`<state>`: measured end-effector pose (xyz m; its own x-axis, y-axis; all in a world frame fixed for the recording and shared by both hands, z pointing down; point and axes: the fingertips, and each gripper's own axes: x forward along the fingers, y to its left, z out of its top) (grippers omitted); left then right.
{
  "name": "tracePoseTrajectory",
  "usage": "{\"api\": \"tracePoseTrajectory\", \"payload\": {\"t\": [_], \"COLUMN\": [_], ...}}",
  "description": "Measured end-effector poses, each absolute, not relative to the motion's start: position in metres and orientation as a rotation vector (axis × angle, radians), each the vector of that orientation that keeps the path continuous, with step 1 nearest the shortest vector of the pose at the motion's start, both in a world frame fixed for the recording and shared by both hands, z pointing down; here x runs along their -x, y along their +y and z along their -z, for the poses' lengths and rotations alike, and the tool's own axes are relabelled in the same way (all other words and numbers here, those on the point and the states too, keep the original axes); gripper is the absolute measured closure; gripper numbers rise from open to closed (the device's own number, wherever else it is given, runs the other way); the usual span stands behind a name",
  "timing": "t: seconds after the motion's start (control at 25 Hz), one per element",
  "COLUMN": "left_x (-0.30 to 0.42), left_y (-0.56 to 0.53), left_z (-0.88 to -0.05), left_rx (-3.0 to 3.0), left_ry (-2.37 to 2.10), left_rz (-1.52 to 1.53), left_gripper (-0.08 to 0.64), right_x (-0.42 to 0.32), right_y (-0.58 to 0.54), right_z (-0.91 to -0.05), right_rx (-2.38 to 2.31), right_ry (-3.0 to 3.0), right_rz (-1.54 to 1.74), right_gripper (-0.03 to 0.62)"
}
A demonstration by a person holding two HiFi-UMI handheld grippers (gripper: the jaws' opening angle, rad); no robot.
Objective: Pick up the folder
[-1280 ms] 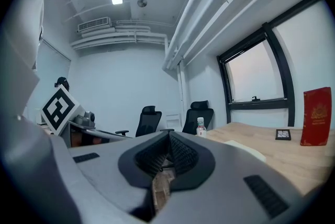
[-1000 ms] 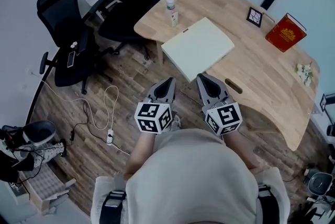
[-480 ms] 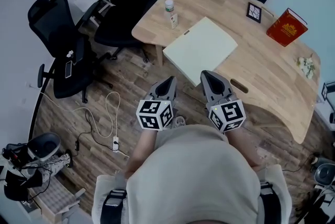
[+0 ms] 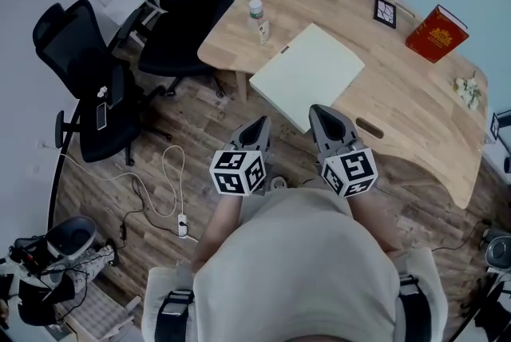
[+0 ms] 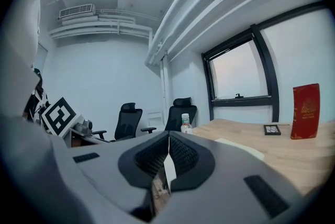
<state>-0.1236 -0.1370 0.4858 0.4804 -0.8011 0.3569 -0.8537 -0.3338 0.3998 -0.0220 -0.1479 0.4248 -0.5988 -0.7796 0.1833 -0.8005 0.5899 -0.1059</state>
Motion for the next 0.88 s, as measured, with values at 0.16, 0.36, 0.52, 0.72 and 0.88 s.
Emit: {"api": "tracePoseTrajectory", "payload": {"t": [0.16, 0.36, 0.52, 0.72, 0.88], "left_x": [0.126, 0.118, 0.108, 0.108, 0.106], "left_y": [-0.143, -0.146, -0.147, -0.155, -0.162], "left_z": [-0.502, -0.522, -0.53, -0.549, -0.564], "left_rx": [-2.14, -2.098, -2.063, -1.96, -1.883], "left_ry": [-1.329, -1.267, -1.184, -1.181, -1.15], "left_rz": [-0.095, -0.098, -0.016, 0.052, 0.09], "left_gripper": [0.54, 0.54, 0.54, 0.54, 0.54], "right_x": [0.017, 0.004, -0.001, -0.001, -0.007], "right_y": [-0.147, -0.146, -0.147, -0.156, -0.168], "right_z": [-0.428, -0.433, -0.438, -0.439, -0.437], "right_rx": [-1.38, -1.414, -1.402, -1.351, -1.33], "right_ry": [-2.667, -2.637, -2.631, -2.654, -2.675], "right_rz": [-0.281, -0.302, -0.312, -0.306, -0.303], "right_gripper": [0.574, 0.574, 0.574, 0.573, 0.574]}}
